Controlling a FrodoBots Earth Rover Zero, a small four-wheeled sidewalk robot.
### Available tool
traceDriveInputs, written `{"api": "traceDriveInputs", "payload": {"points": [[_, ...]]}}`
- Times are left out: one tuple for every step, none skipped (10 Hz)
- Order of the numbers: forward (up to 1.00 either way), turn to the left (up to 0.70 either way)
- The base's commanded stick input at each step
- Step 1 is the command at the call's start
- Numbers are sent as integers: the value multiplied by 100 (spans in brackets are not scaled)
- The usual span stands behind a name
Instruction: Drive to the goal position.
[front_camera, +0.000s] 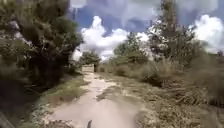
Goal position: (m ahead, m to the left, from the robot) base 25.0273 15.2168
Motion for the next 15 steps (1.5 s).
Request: {"api": "traceDriveInputs", "payload": {"points": [[100, 27], [100, 6], [100, 0], [100, 0], [100, 0], [100, 0], [100, 8], [100, 27], [100, 27], [100, 27], [100, 0], [100, 0], [100, 0], [100, 0], [100, 0]]}}
